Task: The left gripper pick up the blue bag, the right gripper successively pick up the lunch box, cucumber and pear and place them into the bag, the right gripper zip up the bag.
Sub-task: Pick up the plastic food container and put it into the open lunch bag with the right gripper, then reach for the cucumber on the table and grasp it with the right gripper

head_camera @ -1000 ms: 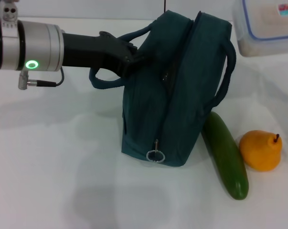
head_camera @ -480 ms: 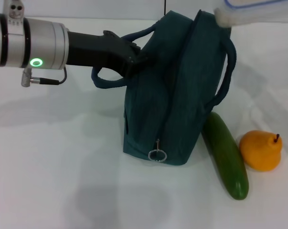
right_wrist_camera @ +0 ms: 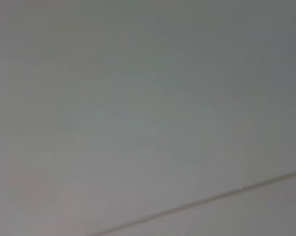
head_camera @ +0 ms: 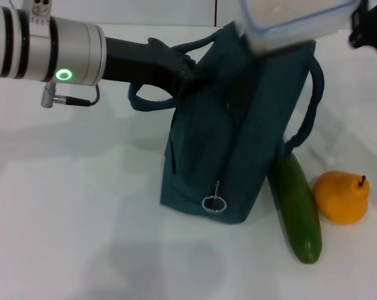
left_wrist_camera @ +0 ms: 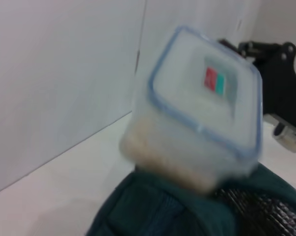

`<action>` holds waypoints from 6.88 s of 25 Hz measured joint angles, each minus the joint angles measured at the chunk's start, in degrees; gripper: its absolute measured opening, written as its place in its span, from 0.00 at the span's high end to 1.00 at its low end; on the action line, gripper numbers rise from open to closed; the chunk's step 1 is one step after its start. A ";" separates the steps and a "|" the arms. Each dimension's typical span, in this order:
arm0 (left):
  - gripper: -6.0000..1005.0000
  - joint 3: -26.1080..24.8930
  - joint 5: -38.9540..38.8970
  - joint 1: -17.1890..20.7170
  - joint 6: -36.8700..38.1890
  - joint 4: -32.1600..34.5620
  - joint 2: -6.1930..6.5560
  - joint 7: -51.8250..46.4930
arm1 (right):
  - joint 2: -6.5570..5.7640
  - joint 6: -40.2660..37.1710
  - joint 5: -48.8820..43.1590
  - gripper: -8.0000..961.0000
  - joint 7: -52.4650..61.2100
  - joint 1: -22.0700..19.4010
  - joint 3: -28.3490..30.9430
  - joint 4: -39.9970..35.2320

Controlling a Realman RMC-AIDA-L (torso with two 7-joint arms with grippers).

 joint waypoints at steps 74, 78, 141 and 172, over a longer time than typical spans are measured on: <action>0.94 -5.92 -7.46 -7.07 8.23 -10.97 0.67 -7.34 | 0.01 6.14 -36.32 0.85 -17.47 -1.23 4.58 -4.72; 0.94 -7.37 -7.14 -7.19 8.24 -11.08 0.79 -7.37 | 0.00 6.83 -36.79 0.85 -17.51 -1.31 4.57 -5.93; 0.94 -15.95 -6.84 -6.35 1.72 -21.87 0.28 0.68 | -2.82 -25.28 -21.24 0.20 -47.29 -25.26 -8.24 -50.62; 0.94 -16.04 -11.82 -4.63 0.58 -21.60 0.56 1.94 | -5.22 -24.59 -57.82 0.20 17.97 6.22 -32.72 -85.24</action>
